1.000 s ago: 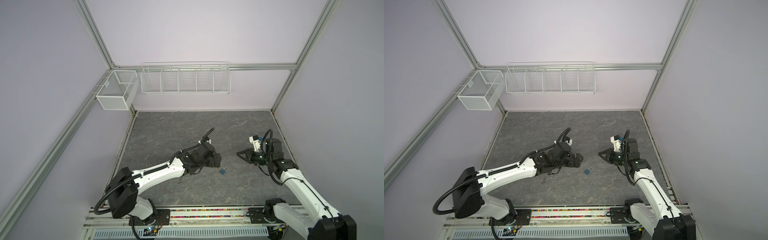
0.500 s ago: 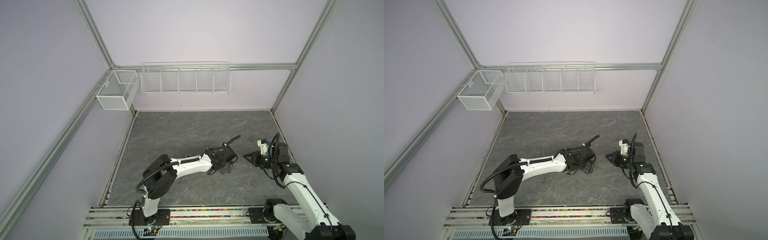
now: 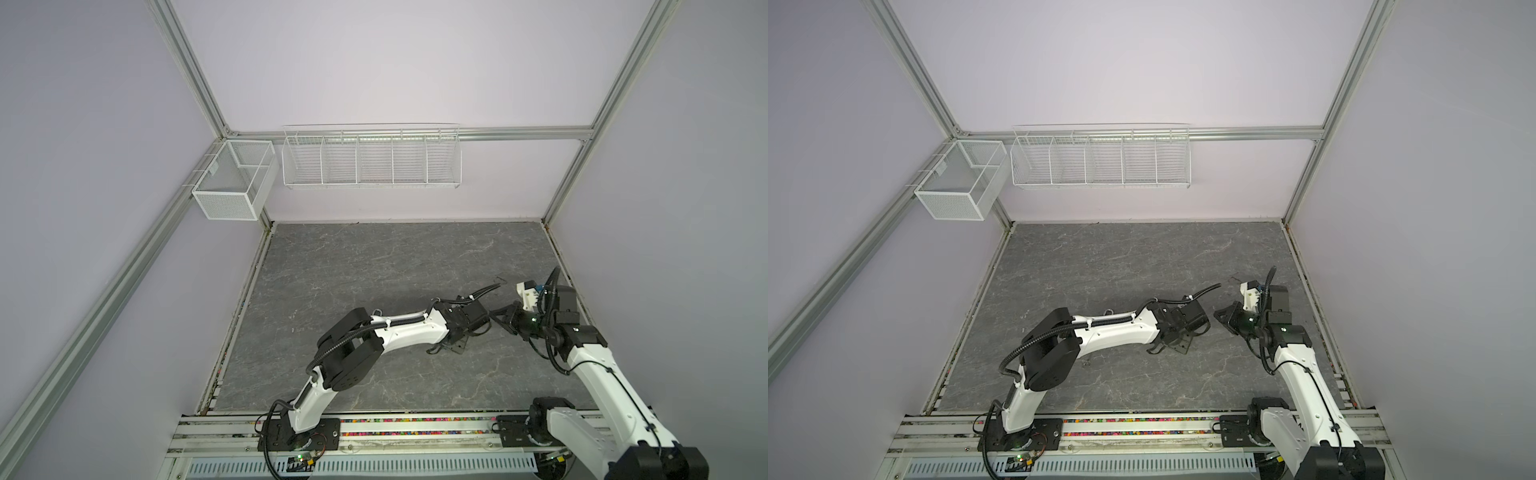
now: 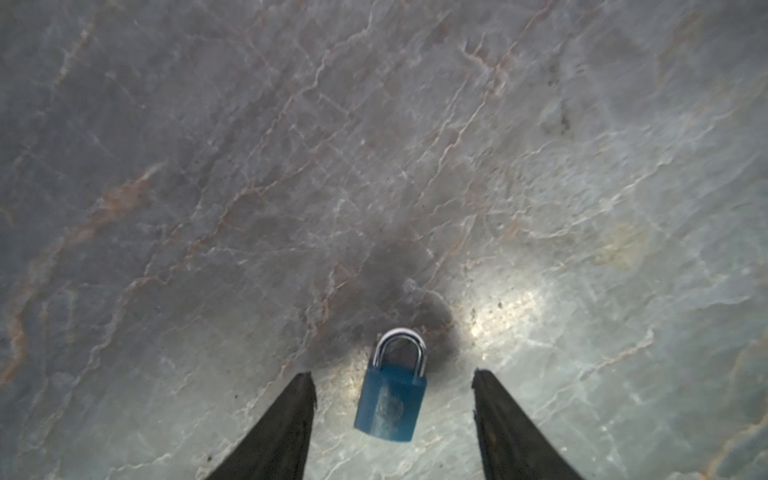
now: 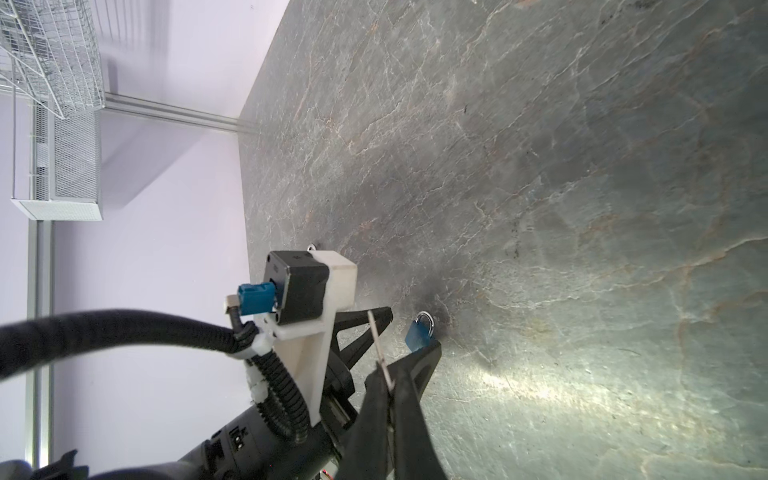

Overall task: Unlock with the key
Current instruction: 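Close the left gripper on the blue padlock body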

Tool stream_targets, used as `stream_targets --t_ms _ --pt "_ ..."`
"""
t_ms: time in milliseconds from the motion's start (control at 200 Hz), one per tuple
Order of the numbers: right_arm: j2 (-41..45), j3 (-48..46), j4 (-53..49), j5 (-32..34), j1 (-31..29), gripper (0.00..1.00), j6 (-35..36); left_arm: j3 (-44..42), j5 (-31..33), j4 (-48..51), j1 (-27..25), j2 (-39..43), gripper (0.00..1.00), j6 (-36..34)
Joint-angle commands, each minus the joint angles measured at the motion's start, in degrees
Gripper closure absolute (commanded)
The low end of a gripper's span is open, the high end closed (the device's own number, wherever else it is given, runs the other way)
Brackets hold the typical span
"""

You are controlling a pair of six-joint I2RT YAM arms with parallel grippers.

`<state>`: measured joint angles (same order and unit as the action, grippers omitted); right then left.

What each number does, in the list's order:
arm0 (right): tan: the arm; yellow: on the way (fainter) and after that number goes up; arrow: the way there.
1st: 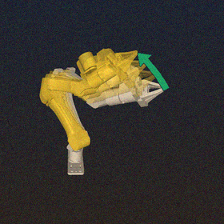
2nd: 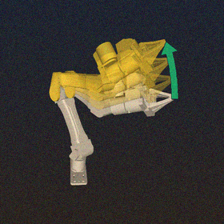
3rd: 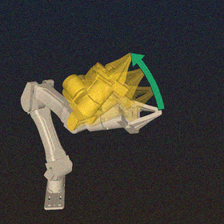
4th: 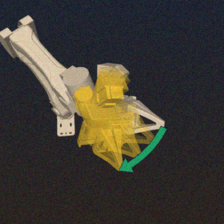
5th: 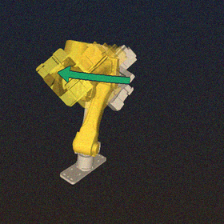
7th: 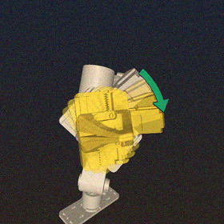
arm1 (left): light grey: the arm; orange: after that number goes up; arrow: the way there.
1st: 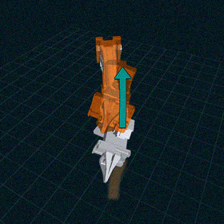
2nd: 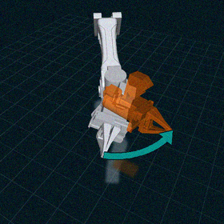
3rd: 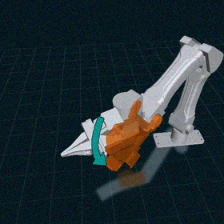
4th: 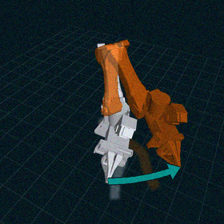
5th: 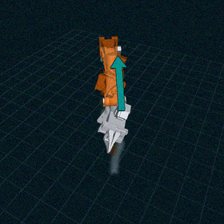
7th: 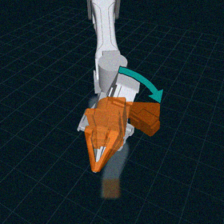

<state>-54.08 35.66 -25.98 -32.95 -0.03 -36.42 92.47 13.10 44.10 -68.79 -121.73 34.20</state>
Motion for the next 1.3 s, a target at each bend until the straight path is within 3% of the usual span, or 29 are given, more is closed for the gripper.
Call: stream_targets --t_ms 0,500,565,845,1294 --pt "-0.5 0.7 -0.8 0.0 0.3 0.94 0.3 2.0 -0.6 4.7 -1.1 -1.5 0.4 2.3" --pt "-0.8 0.1 -0.2 -0.7 0.3 0.94 0.2 4.1 -0.7 5.5 -1.3 -3.8 0.5 4.3" --pt "-0.8 0.1 -0.2 -0.8 0.4 0.94 0.3 4.2 -1.2 5.2 -1.3 -3.9 0.57 4.0" --pt "-0.1 -0.5 0.8 -1.2 0.3 0.94 -0.1 6.0 1.0 8.9 -1.3 -5.4 0.55 6.7" --pt "-0.2 -0.8 0.2 -1.7 0.5 0.94 0.8 6.1 -1.8 10.1 -1.3 -6.5 0.57 13.9"
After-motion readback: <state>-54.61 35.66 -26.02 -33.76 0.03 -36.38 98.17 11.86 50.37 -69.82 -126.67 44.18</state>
